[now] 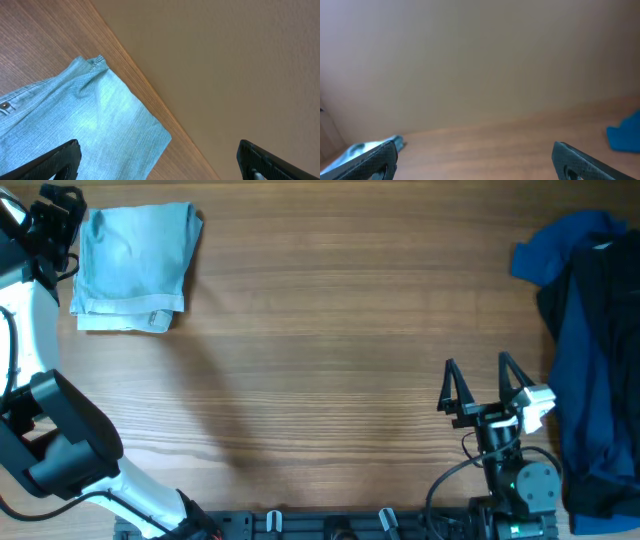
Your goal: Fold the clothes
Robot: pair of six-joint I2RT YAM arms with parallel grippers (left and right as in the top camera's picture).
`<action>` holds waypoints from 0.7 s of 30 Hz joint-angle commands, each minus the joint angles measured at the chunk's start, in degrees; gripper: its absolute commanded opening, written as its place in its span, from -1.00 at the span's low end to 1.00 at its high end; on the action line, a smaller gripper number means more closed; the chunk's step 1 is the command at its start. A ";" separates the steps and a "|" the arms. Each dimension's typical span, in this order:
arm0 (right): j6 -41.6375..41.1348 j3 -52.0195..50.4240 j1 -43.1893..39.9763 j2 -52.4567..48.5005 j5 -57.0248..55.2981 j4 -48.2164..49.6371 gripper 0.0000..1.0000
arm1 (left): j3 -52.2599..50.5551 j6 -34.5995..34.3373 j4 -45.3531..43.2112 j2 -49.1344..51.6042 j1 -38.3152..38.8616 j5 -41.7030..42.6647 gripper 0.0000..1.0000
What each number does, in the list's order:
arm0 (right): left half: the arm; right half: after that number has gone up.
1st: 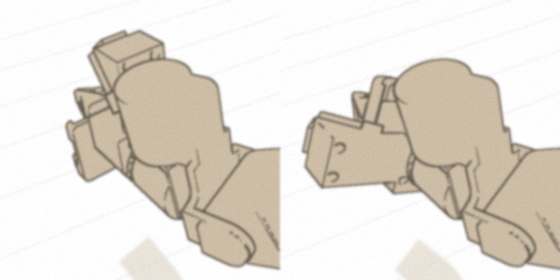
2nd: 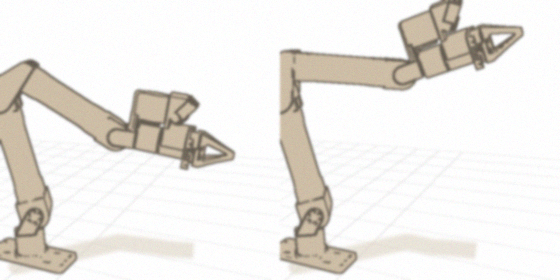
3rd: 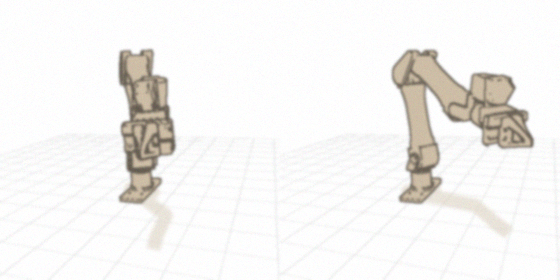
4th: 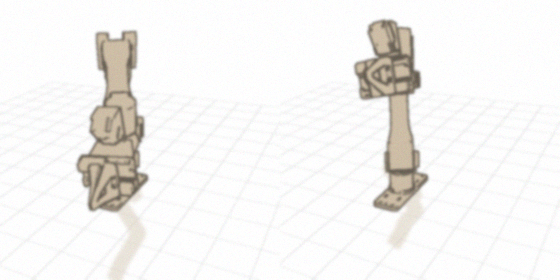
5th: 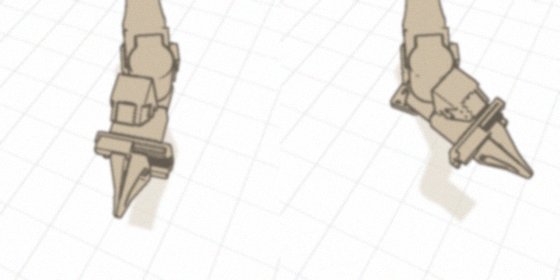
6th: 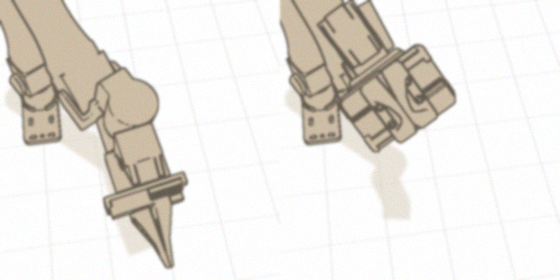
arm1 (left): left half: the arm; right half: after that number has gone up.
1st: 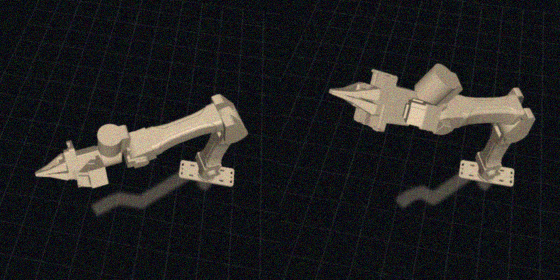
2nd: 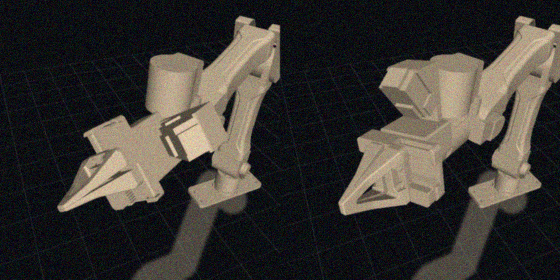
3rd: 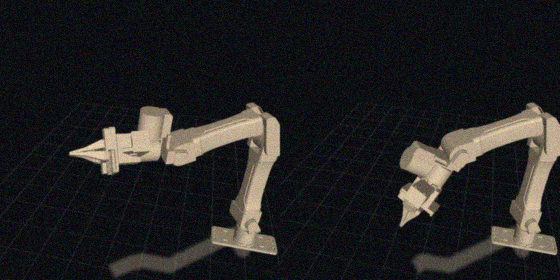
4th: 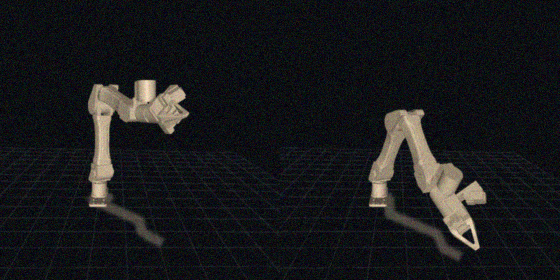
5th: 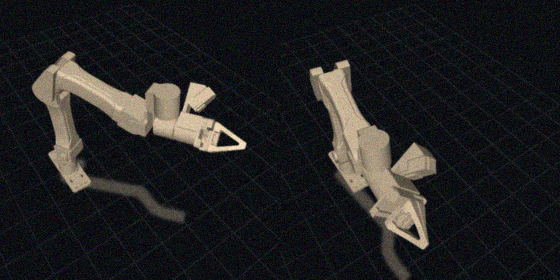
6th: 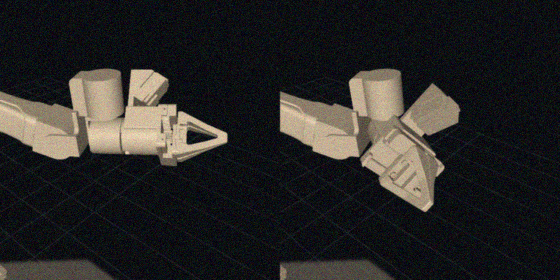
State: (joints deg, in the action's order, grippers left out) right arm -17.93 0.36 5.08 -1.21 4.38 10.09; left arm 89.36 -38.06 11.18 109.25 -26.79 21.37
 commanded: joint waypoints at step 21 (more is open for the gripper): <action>2.32 -0.09 -0.28 0.94 -1.60 -9.99 1.00 | -0.09 0.09 0.26 0.48 -0.07 0.70 1.00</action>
State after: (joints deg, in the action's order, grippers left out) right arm -16.40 0.36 5.08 -0.99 3.97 -0.03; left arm 89.36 -38.06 11.42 109.25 -26.79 21.37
